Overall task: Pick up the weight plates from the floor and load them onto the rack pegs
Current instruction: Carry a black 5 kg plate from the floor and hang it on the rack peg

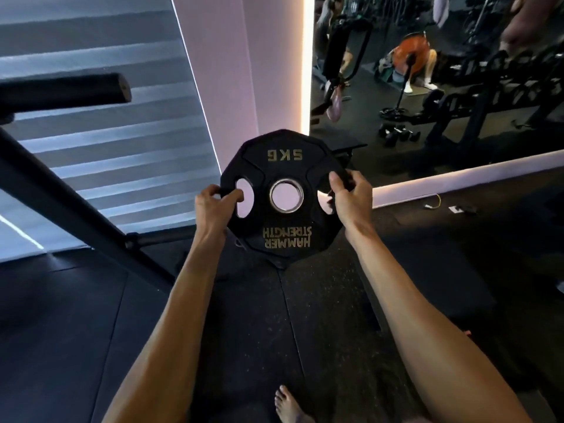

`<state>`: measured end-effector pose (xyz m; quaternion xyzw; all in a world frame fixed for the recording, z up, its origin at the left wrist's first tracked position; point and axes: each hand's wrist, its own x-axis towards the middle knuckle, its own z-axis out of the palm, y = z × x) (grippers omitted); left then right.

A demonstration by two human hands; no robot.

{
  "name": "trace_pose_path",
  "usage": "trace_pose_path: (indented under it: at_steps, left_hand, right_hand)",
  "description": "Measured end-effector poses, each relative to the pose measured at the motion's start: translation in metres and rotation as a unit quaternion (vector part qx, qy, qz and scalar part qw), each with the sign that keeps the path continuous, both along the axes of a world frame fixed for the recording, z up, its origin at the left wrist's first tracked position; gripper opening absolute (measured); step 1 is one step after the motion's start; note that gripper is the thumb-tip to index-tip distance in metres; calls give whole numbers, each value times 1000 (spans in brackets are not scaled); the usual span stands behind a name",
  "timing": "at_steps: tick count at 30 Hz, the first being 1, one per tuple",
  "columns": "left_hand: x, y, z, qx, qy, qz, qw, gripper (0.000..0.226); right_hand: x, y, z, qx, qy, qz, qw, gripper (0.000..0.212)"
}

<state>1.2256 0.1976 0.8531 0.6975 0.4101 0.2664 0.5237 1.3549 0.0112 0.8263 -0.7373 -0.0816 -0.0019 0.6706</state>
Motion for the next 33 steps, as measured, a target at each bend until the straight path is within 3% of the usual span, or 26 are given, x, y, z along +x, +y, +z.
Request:
trace_pose_path:
  at_steps: [4,10,14,19,27,30,33]
  left_hand:
    - [34,37,20,47,-19,15,999,14]
    - [58,74,56,122,-51,51,990,23]
    - [61,91,80,182,-64,77,978,31]
    - [62,103,107,227,-55,164,958,34]
    - [59,102,138,254,-22,336,906,17]
    - [54,102,141,259,-11,410,874,29]
    - [47,101,144,267,-1,471,841,26]
  right_hand:
    - [33,46,10,29,-10,-14,999,36]
    - [79,104,35,92,-56,33,994,32]
    - [103,148,51,139,-46,92,985,50]
    - [129,208,64,179,-44,173,967,33]
    - [144,300,87,215,-51,324,920,30]
    - [138,327,96,216,-58,378,898,28]
    - [125,351,103,227,-62,419,877,29]
